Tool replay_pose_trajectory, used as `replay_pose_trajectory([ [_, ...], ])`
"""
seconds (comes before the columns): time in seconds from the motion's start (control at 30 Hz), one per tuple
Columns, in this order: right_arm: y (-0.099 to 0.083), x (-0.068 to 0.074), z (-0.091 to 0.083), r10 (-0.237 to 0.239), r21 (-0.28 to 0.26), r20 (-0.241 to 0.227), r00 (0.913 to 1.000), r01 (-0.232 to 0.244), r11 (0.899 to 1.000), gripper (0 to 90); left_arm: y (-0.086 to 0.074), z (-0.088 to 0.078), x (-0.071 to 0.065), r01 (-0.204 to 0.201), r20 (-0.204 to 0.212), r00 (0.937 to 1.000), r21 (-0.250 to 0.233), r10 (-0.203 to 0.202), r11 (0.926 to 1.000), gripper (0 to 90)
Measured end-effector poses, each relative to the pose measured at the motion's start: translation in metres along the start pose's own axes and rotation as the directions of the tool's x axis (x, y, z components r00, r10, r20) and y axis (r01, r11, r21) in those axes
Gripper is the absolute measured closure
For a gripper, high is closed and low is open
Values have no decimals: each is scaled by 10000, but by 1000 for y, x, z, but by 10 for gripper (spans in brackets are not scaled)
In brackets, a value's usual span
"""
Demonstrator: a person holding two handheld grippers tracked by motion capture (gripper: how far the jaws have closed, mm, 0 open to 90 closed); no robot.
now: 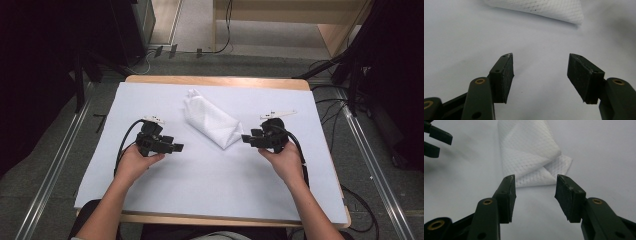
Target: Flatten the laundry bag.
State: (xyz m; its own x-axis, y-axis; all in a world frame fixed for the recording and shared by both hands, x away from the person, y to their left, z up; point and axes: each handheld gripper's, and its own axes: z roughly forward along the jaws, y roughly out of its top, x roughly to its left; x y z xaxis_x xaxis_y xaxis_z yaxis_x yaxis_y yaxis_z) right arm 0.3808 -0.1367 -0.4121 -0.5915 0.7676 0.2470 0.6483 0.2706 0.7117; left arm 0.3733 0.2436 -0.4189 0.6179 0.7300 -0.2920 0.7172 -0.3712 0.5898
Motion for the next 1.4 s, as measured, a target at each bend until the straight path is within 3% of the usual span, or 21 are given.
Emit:
replay_pose_trajectory([
  [0.37, 17, -6, 24, -68, 193, 94, 9999, 67, 9998, 526, -5, -4, 0, -252, -176, 9995, -88, 250, 9996, 389],
  [1.0, 37, -24, 70, 96, 493, 193, 9998, -106, 9987, 508, -17, -14, 3, -50, -474, 9989, -111, 45, 9999, 390],
  [1.13, 35, -30, 82, 437, 649, -112, 9990, -429, 9970, 499, -20, -16, 4, 30, -561, 9984, -120, -36, 9999, 392],
  [1.2, 35, -31, 84, 521, 710, -186, 9985, -507, 9962, 515, -21, -16, 5, 19, -555, 9985, -122, -26, 9999, 392],
  [1.3, 34, -28, 85, 330, 760, -244, 9992, -310, 9966, 727, -22, -18, 7, 114, -650, 9978, -149, -123, 9998, 393],
  [1.4, 37, -23, 82, 25, 637, -184, 9998, -14, 9980, 833, -23, -19, 7, 170, -682, 9975, -181, -182, 9997, 394],
])
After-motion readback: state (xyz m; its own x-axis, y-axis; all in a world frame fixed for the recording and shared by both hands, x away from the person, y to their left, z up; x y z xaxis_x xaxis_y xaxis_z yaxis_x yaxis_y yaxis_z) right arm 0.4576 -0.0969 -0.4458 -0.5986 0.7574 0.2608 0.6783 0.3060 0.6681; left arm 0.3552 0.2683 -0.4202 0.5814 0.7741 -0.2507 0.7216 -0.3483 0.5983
